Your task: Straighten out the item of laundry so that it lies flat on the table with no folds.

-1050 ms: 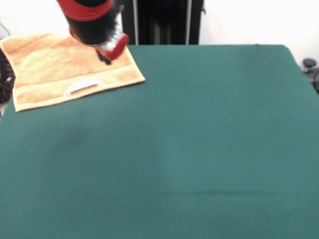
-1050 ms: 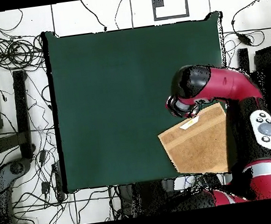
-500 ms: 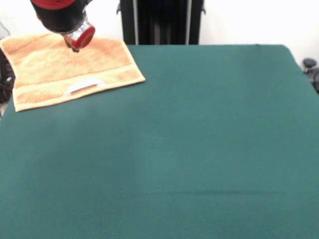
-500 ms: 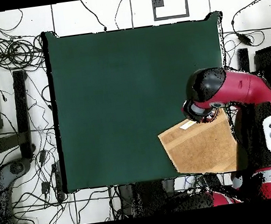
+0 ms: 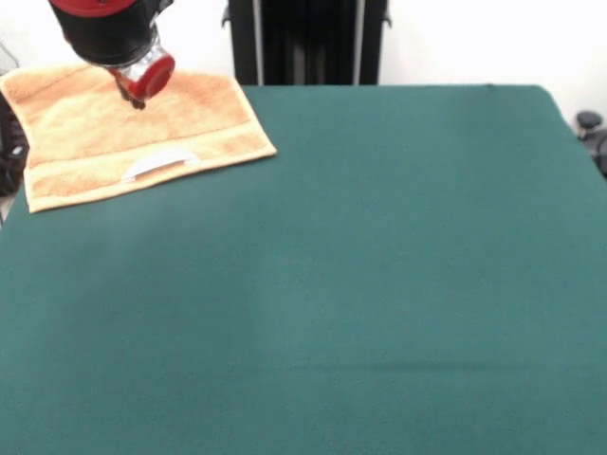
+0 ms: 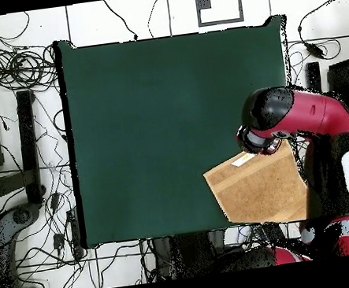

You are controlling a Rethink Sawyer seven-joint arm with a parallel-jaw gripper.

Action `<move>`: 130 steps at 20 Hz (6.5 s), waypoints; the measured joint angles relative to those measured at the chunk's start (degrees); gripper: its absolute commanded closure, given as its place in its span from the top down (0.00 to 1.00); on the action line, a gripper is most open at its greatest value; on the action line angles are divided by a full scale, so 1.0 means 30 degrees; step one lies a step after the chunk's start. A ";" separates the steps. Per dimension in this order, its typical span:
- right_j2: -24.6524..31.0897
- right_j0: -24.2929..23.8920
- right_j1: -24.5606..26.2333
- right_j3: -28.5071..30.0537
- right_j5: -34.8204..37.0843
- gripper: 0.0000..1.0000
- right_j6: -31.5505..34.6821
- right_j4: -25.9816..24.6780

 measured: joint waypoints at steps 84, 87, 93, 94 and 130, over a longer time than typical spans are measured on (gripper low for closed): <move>0.1561 -0.3614 0.1435 0.5502 -1.6557 1.00 0.0000 0.1855; 0.1376 -0.3364 0.1431 0.5419 -1.6221 1.00 0.0000 0.1859; 0.0547 -0.1993 0.1554 0.4537 -1.2318 1.00 0.0000 0.1853; 0.0409 -0.1766 0.1590 0.4375 -1.1642 1.00 0.0000 0.1851; -0.0257 -0.1382 -0.0080 0.2568 -0.7018 1.00 0.0000 0.1828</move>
